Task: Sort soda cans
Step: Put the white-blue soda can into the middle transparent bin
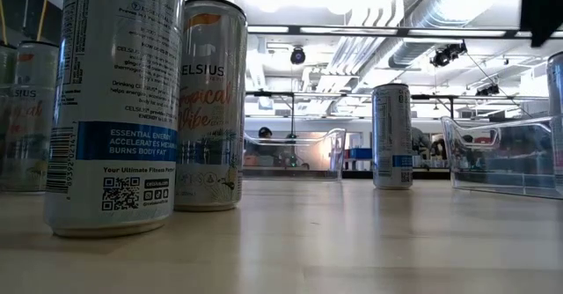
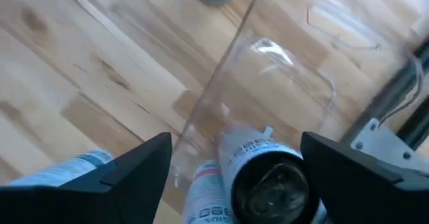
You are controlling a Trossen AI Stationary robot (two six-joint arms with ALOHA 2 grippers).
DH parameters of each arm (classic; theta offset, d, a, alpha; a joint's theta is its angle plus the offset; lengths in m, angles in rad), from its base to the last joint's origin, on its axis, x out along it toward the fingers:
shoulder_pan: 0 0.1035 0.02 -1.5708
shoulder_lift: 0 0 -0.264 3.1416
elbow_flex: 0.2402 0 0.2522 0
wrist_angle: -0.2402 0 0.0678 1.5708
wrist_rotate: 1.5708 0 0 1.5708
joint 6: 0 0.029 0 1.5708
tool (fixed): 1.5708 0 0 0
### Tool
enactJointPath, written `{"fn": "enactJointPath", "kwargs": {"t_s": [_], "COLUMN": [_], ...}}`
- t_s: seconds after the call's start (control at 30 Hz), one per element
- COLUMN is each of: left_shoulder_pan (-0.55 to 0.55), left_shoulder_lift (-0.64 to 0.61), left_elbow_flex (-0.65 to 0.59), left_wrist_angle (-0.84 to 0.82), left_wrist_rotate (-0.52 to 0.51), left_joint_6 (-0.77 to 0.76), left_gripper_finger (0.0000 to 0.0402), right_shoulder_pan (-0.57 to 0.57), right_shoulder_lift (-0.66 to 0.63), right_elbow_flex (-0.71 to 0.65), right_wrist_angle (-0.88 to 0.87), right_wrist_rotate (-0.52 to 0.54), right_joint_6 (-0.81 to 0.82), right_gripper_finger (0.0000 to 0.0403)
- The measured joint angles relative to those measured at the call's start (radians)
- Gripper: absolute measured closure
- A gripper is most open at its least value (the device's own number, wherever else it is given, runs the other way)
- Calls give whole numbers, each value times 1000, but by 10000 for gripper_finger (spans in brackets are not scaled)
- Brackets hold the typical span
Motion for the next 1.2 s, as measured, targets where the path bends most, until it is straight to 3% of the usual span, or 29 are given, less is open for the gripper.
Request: {"fn": "enactJointPath", "kwargs": {"t_s": [0.13, 0.23, 0.37, 0.47, 0.6, 0.7, 0.83, 1.0, 1.1, 1.2], "left_shoulder_pan": [0, 0, 0, 14, 62, 163, 392, 710, 854, 936], "left_shoulder_lift": [0, 0, -1, -1, 0, -11, -13, 37, 83, 127], "left_elbow_flex": [0, -2, -44, -103, -210, -292, -332, -283, -238, -219], "left_wrist_angle": [0, 3, 23, 143, 455, 727, 925, 936, 927, 920], "left_wrist_rotate": [0, -10, -52, -64, 78, 266, 578, 690, 817, 899], "left_joint_6": [6, 26, 23, 64, 224, 374, 465, 518, 546, 616], "left_gripper_finger": [87, 87, 87, 87, 87, 87, 87, 87, 87, 87], "right_shoulder_pan": [12, 38, 21, 2, -61, -159, -327, -528, -596, -603], "right_shoulder_lift": [0, 0, 10, 28, 54, 47, -10, 4, 26, 27], "right_elbow_flex": [51, 28, -65, -171, -321, -356, -223, 38, 124, 111], "right_wrist_angle": [72, 310, 703, 1049, 1510, 1673, 1462, 805, 541, 503], "right_wrist_rotate": [159, 357, 364, 361, 333, 277, 156, 27, 36, -13], "right_joint_6": [-50, -202, -524, -813, -1135, -1225, -1107, -894, -939, -1069], "right_gripper_finger": [75, 74, 74, 73, 73, 73, 73, 73, 73, 73]}}
